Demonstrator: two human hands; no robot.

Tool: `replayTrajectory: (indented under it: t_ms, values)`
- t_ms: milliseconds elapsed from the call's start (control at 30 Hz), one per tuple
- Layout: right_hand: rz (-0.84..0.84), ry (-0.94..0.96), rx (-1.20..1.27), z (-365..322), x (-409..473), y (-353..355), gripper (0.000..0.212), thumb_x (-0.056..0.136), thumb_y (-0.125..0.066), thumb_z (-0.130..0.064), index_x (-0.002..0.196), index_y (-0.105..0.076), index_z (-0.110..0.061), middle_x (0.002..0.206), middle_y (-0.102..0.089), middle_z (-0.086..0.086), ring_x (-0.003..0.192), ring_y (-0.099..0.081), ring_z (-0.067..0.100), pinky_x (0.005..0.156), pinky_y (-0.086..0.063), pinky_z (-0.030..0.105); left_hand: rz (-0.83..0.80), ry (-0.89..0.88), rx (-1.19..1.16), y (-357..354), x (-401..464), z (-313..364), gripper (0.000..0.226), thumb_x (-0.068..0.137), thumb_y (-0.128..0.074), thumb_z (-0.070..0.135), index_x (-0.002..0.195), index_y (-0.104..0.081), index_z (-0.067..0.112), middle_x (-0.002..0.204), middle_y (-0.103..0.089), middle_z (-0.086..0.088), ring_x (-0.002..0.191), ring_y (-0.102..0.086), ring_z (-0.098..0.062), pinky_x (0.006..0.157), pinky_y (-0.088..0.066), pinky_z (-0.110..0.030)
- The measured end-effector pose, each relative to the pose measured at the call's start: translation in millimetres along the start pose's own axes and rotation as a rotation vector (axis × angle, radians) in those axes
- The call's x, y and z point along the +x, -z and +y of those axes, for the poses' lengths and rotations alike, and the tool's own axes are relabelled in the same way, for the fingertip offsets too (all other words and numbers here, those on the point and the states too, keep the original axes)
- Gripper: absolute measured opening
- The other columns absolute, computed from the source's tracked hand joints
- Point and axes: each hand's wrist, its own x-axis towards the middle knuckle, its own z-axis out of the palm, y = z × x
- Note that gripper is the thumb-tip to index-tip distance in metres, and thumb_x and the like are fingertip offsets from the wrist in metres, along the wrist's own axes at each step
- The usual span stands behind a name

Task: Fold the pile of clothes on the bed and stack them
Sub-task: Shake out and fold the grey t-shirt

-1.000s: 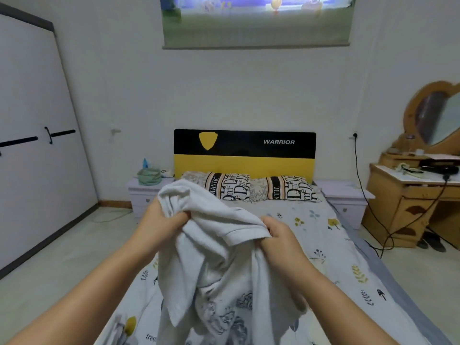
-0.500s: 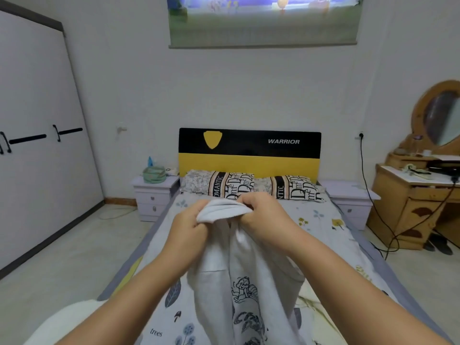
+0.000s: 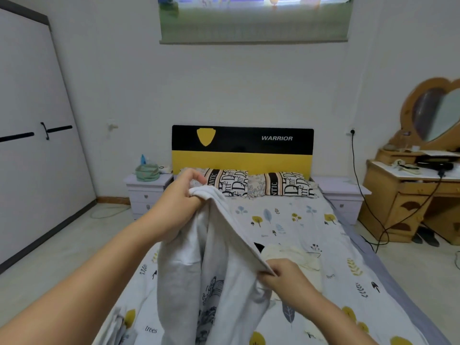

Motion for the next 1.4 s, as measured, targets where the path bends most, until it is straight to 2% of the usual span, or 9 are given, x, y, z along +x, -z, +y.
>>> replayTrajectory:
  t_ms: [167, 367, 567, 700, 833, 967, 1067, 1233, 1400]
  values:
    - [0.179, -0.063, 0.034, -3.8, 2.1, 38.4, 0.041, 0.073, -0.048, 0.009, 0.045, -0.039, -0.020, 0.042, -0.040, -0.009, 0.046, -0.036, 0.008, 0.049, -0.028, 0.025, -0.144, 0.087, 0.012, 22.7, -4.7, -23.0, 0.015, 0.087, -0.056, 0.004, 0.082, -0.050, 0.016, 0.070, -0.056, -0.004, 0.061, -0.046, -0.011, 0.055, -0.034, -0.020]
    - [0.221, 0.044, -0.199, -22.8, 4.4, 62.3, 0.031, 0.091, -0.041, -0.005, 0.091, -0.066, -0.023, 0.077, -0.067, 0.009, 0.062, -0.052, 0.019, 0.055, -0.033, 0.029, -0.078, 0.136, 0.031, 35.3, -9.1, -40.3, 0.038, 0.090, -0.048, 0.002, 0.056, -0.053, 0.019, 0.048, -0.043, 0.011, 0.047, -0.035, -0.002, 0.046, -0.025, -0.016]
    - [0.290, 0.074, -0.170, -28.7, 4.1, 68.2, 0.028, 0.087, -0.045, -0.002, 0.060, -0.046, -0.011, 0.056, -0.045, 0.001, 0.055, -0.038, 0.017, 0.053, -0.022, 0.031, -0.077, 0.214, -0.097, 35.7, -16.8, -48.4, 0.024, 0.093, -0.055, 0.017, 0.079, -0.071, 0.007, 0.071, -0.067, -0.008, 0.066, -0.058, -0.014, 0.061, -0.042, -0.023]
    - [0.184, 0.050, 0.194, -30.2, -5.7, 78.2, 0.020, 0.086, -0.060, -0.019, 0.076, -0.060, -0.002, 0.069, -0.058, 0.005, 0.064, -0.054, 0.019, 0.059, -0.037, 0.029, -0.021, 0.295, -0.321, 30.2, -16.8, -53.9, 0.024, 0.094, -0.052, 0.023, 0.076, -0.061, 0.009, 0.060, -0.064, 0.002, 0.053, -0.057, -0.009, 0.048, -0.044, -0.017]
    - [-0.025, 0.012, 0.219, -29.5, -16.8, 95.5, 0.019, 0.078, -0.073, -0.020, 0.093, -0.067, -0.011, 0.090, -0.072, 0.008, 0.083, -0.069, 0.026, 0.073, -0.055, 0.037, -0.054, 0.341, -0.353, 34.0, -13.6, -58.7, 0.011, 0.091, -0.056, 0.020, 0.088, -0.058, 0.010, 0.073, -0.061, -0.005, 0.058, -0.055, -0.011, 0.055, -0.044, -0.022]
    - [-0.006, 0.007, 0.031, -26.7, -22.7, 103.6, 0.012, 0.087, -0.064, -0.014, 0.085, -0.068, -0.003, 0.083, -0.067, 0.019, 0.073, -0.061, 0.025, 0.069, -0.047, 0.036, -0.276, 0.246, -0.263, 41.3, -16.0, -59.3, 0.019, 0.068, -0.077, 0.007, 0.078, -0.062, 0.011, 0.071, -0.063, -0.003, 0.059, -0.057, -0.007, 0.051, -0.046, -0.014]
    - [0.125, 0.020, 0.040, -24.8, -26.2, 101.2, 0.019, 0.092, -0.058, -0.018, 0.084, -0.072, -0.007, 0.080, -0.071, 0.008, 0.074, -0.064, 0.020, 0.069, -0.046, 0.031, -0.325, 0.199, -0.225, 42.3, -19.1, -58.5, 0.021, 0.065, -0.081, 0.003, 0.068, -0.068, 0.019, 0.066, -0.064, 0.003, 0.060, -0.057, -0.006, 0.052, -0.046, -0.013]
    - [0.301, 0.094, 0.088, -25.0, -29.1, 89.4, 0.022, 0.094, -0.054, -0.013, 0.085, -0.074, -0.014, 0.089, -0.073, 0.008, 0.090, -0.065, 0.016, 0.068, -0.045, 0.020, -0.088, 0.109, -0.034, 28.1, -23.9, -64.8, 0.028, 0.086, -0.061, 0.003, 0.065, -0.070, 0.018, 0.064, -0.059, -0.002, 0.063, -0.049, -0.011, 0.058, -0.036, -0.023]
    - [0.376, 0.158, 0.024, -24.8, -30.8, 78.8, 0.026, 0.095, -0.050, -0.013, 0.077, -0.059, 0.004, 0.068, -0.058, 0.017, 0.066, -0.050, 0.028, 0.058, -0.032, 0.027, -0.026, 0.128, 0.057, 13.1, -28.5, -71.9, 0.026, 0.093, -0.054, 0.015, 0.079, -0.067, -0.003, 0.072, -0.058, -0.011, 0.070, -0.049, -0.017, 0.064, -0.035, -0.029]
